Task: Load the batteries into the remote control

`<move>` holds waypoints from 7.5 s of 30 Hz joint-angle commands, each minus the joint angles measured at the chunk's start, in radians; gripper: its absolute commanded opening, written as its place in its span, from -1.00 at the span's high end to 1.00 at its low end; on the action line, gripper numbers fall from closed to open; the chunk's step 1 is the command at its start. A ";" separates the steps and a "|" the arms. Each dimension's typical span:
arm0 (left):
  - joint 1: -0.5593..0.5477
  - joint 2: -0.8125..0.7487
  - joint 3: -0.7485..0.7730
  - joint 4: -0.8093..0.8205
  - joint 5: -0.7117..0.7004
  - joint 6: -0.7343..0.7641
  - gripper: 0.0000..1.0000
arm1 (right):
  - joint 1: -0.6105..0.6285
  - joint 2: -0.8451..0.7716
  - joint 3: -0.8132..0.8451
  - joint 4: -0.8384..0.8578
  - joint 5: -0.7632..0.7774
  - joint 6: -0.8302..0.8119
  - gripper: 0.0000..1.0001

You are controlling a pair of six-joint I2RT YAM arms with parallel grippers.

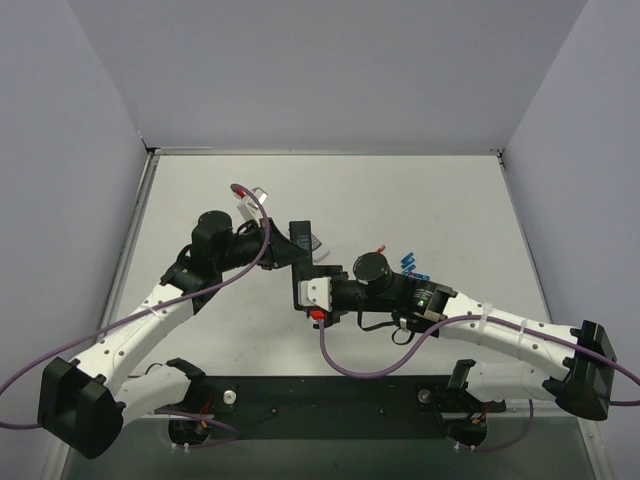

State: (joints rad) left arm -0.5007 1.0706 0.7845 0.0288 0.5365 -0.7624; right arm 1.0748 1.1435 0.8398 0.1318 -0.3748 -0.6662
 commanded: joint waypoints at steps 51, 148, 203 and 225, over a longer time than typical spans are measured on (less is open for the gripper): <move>0.007 -0.090 0.010 0.048 -0.041 -0.009 1.00 | 0.008 0.009 0.028 0.054 0.004 -0.021 -0.54; 0.011 -0.116 -0.372 0.294 -0.406 0.051 1.00 | -0.409 0.073 0.048 -0.233 0.316 0.864 -1.00; 0.024 -0.353 -0.597 0.430 -0.179 -0.078 1.00 | -0.711 0.452 0.196 -0.534 0.473 1.097 0.29; 0.022 -0.348 -0.570 0.384 -0.170 -0.057 1.00 | -0.854 0.595 0.231 -0.448 0.395 1.159 0.46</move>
State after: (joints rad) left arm -0.4824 0.7223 0.1585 0.3813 0.3481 -0.8307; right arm 0.2344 1.7241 1.0363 -0.3157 0.0273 0.4644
